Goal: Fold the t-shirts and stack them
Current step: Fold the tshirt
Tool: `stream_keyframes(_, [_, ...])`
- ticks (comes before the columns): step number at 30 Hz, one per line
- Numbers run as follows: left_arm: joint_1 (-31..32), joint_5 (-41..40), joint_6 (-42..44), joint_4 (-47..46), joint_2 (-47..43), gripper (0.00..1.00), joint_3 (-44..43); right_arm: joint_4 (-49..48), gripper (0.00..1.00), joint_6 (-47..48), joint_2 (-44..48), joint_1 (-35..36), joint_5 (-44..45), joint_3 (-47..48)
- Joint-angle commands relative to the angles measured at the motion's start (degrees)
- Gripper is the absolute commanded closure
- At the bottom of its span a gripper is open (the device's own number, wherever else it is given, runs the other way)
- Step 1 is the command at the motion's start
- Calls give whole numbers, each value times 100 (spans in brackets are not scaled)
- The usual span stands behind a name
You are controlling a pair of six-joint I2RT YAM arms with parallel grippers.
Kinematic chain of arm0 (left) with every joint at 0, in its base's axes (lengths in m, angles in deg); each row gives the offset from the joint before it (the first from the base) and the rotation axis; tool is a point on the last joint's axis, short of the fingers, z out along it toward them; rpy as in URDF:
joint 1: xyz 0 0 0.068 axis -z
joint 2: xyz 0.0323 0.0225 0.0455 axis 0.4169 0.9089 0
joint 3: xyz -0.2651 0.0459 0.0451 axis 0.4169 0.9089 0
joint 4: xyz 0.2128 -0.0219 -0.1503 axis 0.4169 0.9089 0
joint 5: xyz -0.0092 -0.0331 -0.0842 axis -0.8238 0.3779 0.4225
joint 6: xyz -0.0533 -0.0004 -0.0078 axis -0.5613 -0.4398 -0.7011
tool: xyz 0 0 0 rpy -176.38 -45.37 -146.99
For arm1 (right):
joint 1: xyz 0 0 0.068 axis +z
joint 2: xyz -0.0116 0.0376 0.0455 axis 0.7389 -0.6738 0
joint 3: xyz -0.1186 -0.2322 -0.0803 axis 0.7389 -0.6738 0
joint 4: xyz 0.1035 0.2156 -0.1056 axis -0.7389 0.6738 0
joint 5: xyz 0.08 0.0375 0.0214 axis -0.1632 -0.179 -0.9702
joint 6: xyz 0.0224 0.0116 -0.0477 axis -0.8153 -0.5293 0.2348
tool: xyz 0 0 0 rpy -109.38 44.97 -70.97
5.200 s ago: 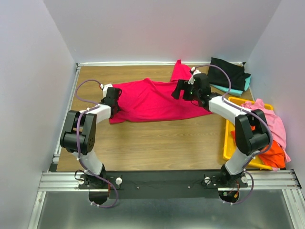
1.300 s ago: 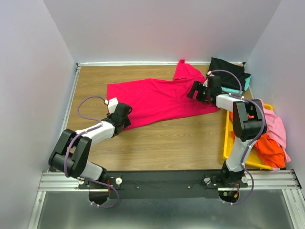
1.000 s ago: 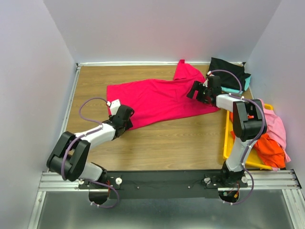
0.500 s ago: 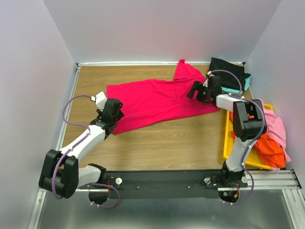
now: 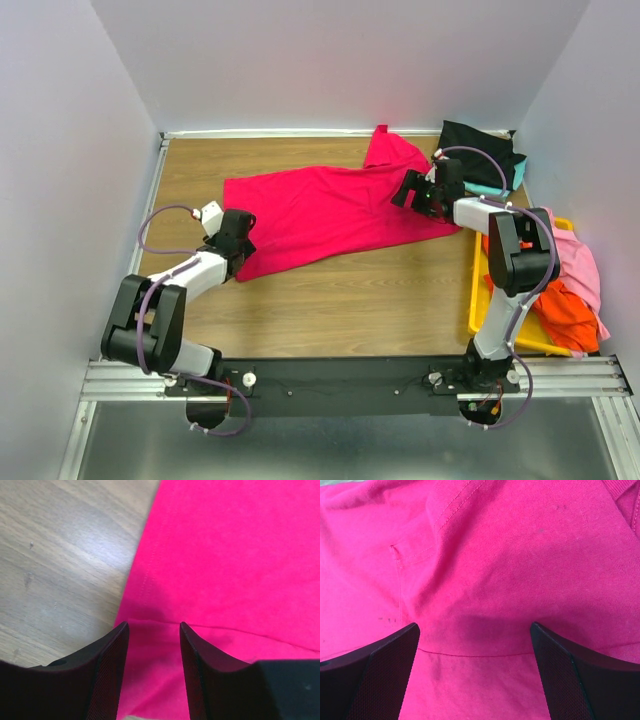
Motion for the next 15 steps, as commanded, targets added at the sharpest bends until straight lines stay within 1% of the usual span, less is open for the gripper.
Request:
stream_keyframes(1, [-63,-108,-142,-155,94,48,4,192,2,68,57,45,-93,-99])
stream_keyframes(5, [-81,-100,-116,-199,269,49,-4,183,2,68,48,53,-93,-99])
stream_keyframes(8, [-81,-47,-72,-190,358,53,-57,192,2,68,48,53,-93,-107])
stream_keyframes(10, [-81,-38,-20,-181,376,61,-84,183,2,68,57,45,-93,-107])
stream_keyframes(11, [-81,-73,-20,-164,384,62,-92,175,2,77,66,53,-84,-108])
stream_keyframes(12, [-81,-91,-11,-164,393,69,-93,183,2,68,66,53,-75,-108])
stream_keyframes(13, [-81,-100,-2,-155,393,71,-93,175,2,68,66,45,-75,-116])
stream_keyframes(14, [-81,-91,-2,-155,384,80,-93,183,2,68,66,45,-75,-116])
stream_keyframes(15, [-81,-91,7,-155,367,83,-84,175,2,68,66,53,-84,-116])
